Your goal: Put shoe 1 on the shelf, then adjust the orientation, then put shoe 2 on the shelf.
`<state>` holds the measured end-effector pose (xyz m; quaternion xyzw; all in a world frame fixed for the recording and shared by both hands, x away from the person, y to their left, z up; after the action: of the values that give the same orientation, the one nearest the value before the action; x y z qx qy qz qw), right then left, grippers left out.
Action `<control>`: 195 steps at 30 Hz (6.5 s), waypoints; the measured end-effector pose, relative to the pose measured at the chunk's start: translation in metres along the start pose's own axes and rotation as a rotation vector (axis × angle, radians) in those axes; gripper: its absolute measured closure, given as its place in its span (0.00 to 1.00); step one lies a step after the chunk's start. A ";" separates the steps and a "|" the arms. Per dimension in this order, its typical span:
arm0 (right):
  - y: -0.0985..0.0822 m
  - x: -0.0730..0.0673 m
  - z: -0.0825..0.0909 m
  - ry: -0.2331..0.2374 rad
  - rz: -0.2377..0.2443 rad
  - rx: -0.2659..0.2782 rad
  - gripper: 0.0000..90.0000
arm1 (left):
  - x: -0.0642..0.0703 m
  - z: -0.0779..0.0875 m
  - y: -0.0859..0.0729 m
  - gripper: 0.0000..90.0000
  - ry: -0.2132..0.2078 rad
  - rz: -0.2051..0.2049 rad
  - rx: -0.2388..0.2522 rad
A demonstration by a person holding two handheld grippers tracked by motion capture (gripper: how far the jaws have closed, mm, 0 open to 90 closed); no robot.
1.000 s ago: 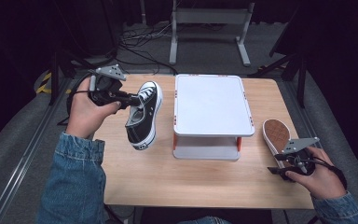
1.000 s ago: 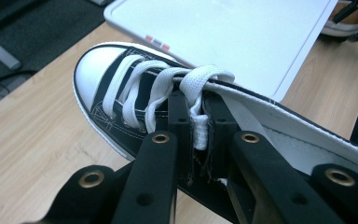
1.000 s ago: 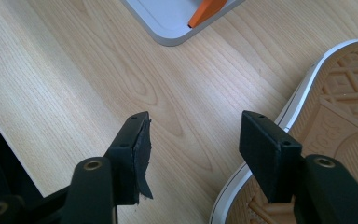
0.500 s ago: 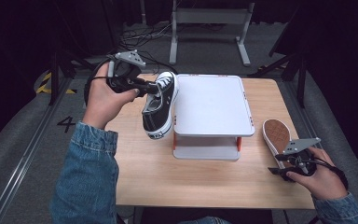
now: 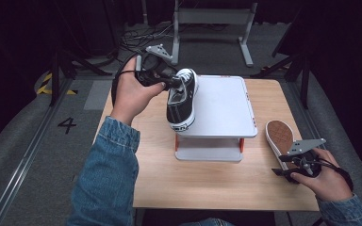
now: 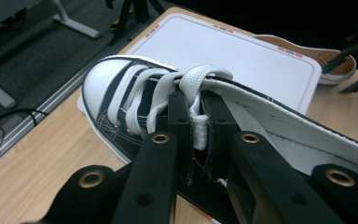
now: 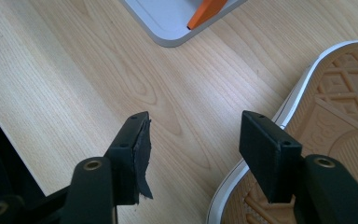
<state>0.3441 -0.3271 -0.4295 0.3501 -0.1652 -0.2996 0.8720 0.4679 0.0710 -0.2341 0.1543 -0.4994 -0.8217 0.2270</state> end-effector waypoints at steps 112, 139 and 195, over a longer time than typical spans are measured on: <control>0.005 0.081 0.010 -0.141 -0.109 0.101 0.71 | 0.018 0.059 -0.163 0.38 0.177 0.125 -0.010; 0.010 0.054 -0.042 -0.034 -0.046 -0.069 1.00 | 0.005 0.052 -0.197 0.38 0.180 0.199 -0.079; 0.037 0.043 -0.004 -0.032 -0.049 0.184 0.59 | 0.003 0.047 -0.204 0.38 0.155 0.224 -0.093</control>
<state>0.3943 -0.3314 -0.4028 0.4277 -0.1974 -0.3102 0.8258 0.3981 0.1855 -0.3948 0.1498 -0.4557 -0.7991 0.3624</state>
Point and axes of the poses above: each handheld gripper's, and its own axes: z roughly backward along the jaws, y roughly out of its top, x roughly to its right, the point moved 5 cm from there along -z, roughly forward along the jaws, and after that the axes turned 13 degrees about x, right-handed, at the moved point
